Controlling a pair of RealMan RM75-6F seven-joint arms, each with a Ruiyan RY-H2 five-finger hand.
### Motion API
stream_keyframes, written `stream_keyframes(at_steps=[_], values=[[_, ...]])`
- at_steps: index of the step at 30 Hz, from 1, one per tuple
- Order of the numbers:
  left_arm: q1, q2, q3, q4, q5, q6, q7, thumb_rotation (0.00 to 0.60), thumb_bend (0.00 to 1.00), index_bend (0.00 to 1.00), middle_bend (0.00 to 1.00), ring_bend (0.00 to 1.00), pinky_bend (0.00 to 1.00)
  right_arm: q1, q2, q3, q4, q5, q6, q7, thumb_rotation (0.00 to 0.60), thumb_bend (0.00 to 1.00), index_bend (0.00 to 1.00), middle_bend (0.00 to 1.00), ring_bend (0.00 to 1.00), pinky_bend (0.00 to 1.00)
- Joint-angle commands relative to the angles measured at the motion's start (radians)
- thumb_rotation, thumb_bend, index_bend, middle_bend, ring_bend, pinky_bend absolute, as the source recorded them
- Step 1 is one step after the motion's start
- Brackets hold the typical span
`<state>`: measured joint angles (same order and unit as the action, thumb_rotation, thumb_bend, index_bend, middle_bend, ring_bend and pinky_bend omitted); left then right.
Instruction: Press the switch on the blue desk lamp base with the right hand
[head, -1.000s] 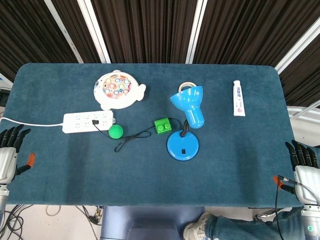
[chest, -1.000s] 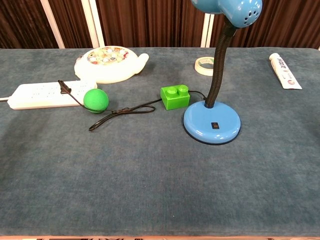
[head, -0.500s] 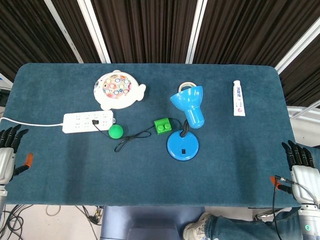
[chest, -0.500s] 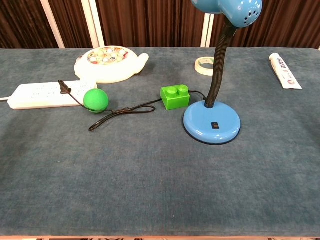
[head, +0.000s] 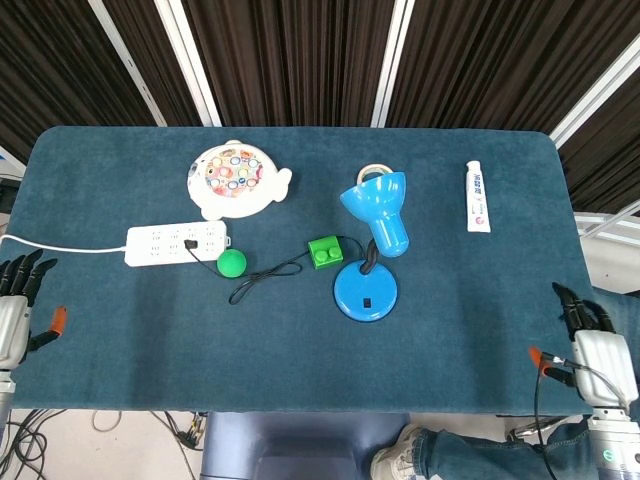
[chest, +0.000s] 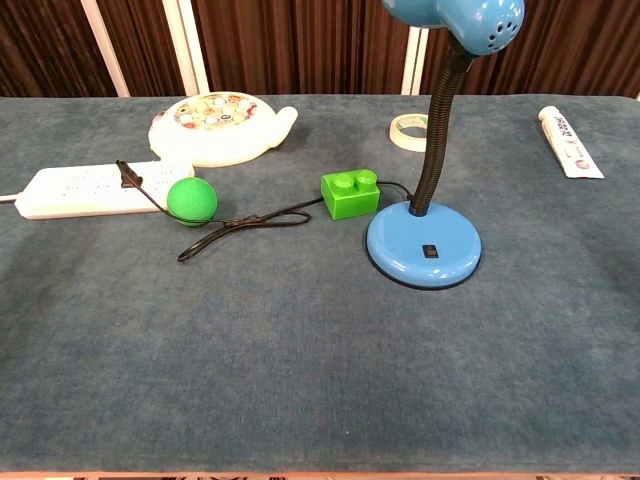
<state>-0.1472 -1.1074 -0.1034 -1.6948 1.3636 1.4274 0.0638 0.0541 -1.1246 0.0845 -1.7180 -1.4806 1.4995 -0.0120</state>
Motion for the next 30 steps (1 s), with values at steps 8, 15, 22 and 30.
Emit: stream_keyframes(at_steps=[8, 15, 22, 30], values=[[-0.001, 0.003, -0.007, -0.005, -0.015, -0.005, -0.005, 0.6, 0.44, 0.14, 0.03, 0.0, 0.0, 0.144, 0.046, 0.016, -0.11, 0.092, -0.273, -0.069, 0.6, 0.4, 0.04, 0.62, 0.73, 0.48], [-0.001, 0.003, -0.006, -0.008, -0.02, -0.01, -0.003, 0.6, 0.44, 0.14, 0.03, 0.0, 0.0, 0.275, -0.017, 0.06, -0.186, 0.24, -0.424, -0.26, 0.6, 0.44, 0.02, 0.73, 0.81, 0.57], [-0.002, 0.003, -0.009, -0.008, -0.032, -0.016, -0.002, 0.6, 0.44, 0.14, 0.03, 0.0, 0.0, 0.369, -0.156, 0.079, -0.166, 0.396, -0.458, -0.437, 0.6, 0.63, 0.02, 0.8, 0.85, 0.65], [-0.005, 0.003, -0.008, -0.008, -0.027, -0.019, -0.004, 0.6, 0.44, 0.14, 0.03, 0.0, 0.0, 0.446, -0.263, 0.081, -0.133, 0.515, -0.483, -0.536, 0.6, 0.74, 0.02, 0.82, 0.86, 0.73]])
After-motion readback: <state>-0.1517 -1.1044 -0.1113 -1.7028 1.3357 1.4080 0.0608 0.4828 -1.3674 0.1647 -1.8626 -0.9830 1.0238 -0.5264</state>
